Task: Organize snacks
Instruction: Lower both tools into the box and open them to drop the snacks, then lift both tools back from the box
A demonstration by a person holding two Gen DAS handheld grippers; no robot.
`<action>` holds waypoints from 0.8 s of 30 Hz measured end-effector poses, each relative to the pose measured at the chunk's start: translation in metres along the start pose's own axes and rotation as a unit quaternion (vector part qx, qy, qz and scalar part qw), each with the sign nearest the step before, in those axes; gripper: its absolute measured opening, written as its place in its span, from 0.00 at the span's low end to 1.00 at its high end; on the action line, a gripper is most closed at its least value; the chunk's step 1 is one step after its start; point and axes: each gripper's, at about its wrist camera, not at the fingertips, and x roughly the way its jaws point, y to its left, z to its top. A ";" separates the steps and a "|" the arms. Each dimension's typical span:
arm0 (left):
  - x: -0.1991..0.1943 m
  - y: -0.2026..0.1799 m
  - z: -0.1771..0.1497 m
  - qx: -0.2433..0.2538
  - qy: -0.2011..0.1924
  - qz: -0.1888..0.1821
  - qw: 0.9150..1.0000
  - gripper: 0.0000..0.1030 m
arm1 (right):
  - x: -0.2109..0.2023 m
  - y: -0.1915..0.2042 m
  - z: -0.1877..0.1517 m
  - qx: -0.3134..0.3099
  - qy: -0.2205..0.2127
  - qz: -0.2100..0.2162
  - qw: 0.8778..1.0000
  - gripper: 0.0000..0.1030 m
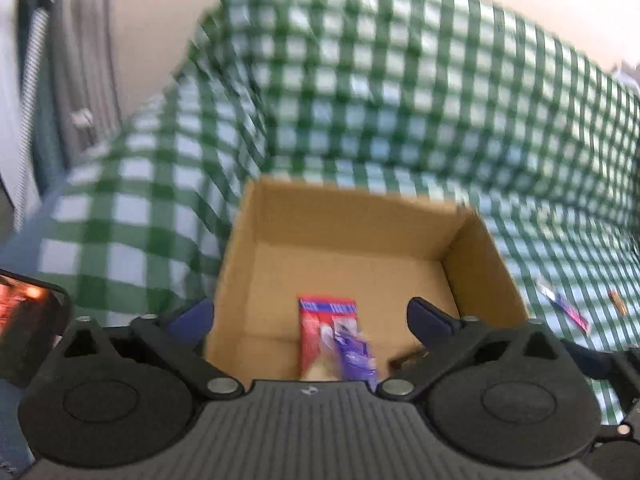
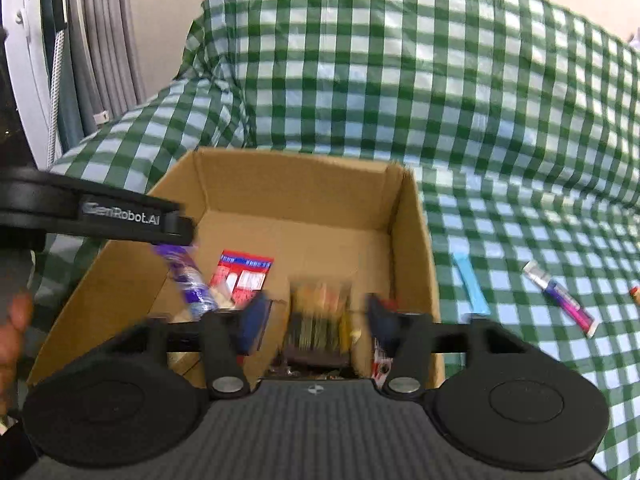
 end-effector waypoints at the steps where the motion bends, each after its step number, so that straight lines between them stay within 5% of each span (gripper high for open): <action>1: -0.007 0.000 -0.002 0.003 -0.004 0.003 1.000 1.00 | -0.006 0.001 0.000 -0.004 -0.006 -0.005 1.000 0.88; 5: -0.033 0.003 -0.015 0.017 0.040 -0.005 0.999 1.00 | -0.032 0.001 -0.010 -0.012 0.009 -0.001 1.000 0.91; 12: -0.106 0.020 -0.060 0.013 0.054 0.002 0.998 1.00 | -0.108 0.007 -0.036 -0.010 0.006 0.019 1.000 0.96; 24: -0.210 0.010 -0.099 0.027 0.017 0.012 0.999 1.00 | -0.219 0.016 -0.077 -0.024 -0.069 0.022 0.997 0.99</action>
